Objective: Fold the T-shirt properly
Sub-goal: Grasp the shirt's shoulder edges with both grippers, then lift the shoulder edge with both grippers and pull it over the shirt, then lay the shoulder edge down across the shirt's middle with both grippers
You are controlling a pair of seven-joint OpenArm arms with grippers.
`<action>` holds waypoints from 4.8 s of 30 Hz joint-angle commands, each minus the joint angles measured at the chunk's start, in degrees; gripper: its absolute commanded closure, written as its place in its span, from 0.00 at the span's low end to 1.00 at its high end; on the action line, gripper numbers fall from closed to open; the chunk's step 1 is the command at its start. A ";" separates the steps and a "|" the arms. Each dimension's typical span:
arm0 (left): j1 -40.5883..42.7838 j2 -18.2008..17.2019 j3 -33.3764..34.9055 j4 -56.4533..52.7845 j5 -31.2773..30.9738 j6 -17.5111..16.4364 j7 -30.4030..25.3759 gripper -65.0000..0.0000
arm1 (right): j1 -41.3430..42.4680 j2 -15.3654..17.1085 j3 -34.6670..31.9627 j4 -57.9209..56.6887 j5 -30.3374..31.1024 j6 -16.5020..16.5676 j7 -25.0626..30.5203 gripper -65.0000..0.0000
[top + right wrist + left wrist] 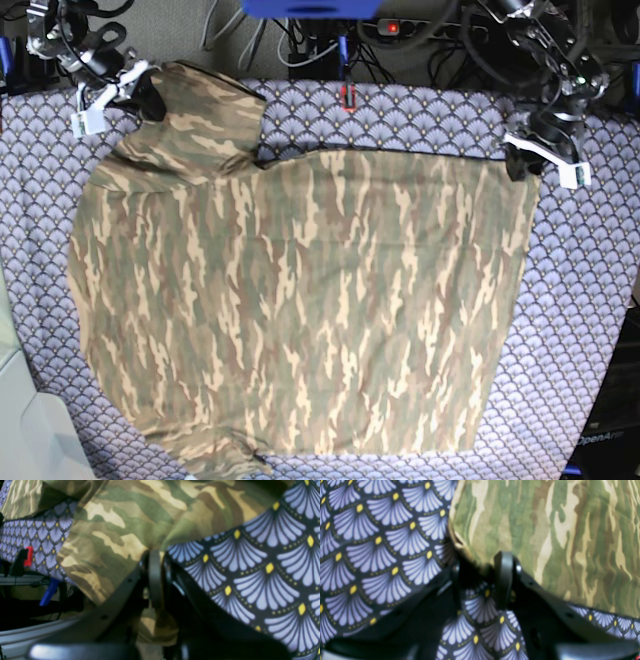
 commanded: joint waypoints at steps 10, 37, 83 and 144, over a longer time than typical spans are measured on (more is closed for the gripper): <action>-0.05 -0.01 -0.15 0.12 1.70 0.58 1.70 0.49 | -0.67 1.79 0.24 0.35 -0.49 0.34 -0.62 1.00; -0.58 -0.36 -0.33 5.48 2.22 0.58 8.91 1.00 | -1.90 1.87 0.59 0.88 -0.40 3.55 -0.09 1.00; -0.14 -0.45 -0.33 18.49 2.31 0.58 19.20 1.00 | -6.04 1.79 6.57 16.88 -0.40 3.55 5.27 1.00; -27.04 -8.45 14.27 -0.32 25.79 0.58 17.88 1.00 | 41.53 6.71 -2.22 -8.52 -20.80 3.55 -11.52 1.00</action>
